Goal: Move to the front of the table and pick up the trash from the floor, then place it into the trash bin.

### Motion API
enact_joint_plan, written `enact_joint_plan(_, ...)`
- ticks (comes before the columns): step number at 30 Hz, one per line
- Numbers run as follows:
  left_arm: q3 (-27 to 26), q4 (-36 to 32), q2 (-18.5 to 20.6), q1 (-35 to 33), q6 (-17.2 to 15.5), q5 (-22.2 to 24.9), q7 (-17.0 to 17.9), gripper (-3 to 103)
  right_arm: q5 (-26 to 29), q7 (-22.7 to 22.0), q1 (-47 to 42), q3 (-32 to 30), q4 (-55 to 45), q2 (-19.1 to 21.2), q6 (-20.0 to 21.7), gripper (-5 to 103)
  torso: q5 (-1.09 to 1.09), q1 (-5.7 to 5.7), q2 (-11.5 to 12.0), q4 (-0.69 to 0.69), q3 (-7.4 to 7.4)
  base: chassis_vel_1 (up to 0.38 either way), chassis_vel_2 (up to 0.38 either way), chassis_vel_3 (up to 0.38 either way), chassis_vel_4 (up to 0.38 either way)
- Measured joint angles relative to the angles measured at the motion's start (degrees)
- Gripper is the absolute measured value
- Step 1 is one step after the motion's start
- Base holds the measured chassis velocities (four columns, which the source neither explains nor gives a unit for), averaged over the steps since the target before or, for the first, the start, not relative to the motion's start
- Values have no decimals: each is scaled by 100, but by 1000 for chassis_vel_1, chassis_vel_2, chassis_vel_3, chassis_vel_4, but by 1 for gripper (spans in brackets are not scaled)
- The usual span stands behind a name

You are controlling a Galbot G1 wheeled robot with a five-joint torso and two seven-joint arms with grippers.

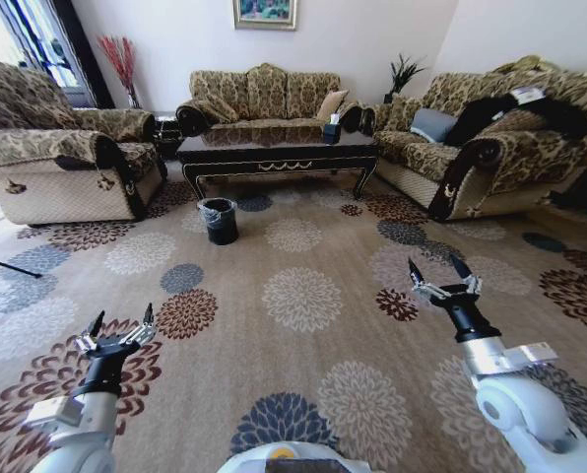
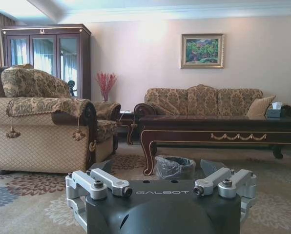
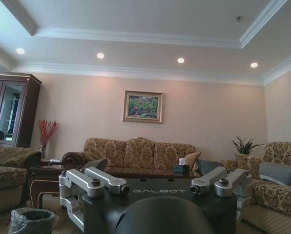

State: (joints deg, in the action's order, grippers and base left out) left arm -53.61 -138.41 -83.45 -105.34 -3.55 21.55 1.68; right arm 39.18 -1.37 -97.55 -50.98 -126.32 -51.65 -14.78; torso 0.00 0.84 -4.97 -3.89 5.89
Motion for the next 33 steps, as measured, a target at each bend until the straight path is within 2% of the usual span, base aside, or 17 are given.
enact_joint_plan(16, 1, 2, 0, -1, 2, -5, -6, 100, -1, 1, 1, 4, 3, -2, -5, 100, 0, 60, -392, 0, 333, 0, 0, 0, 0)
enact_joint_plan(33, 0, 2, 0, -1, 2, -7, -7, 100, -1, 2, 1, 4, 3, -2, -10, 100, 0, 161, -764, 0, 604, 0, 0, 0, 0)
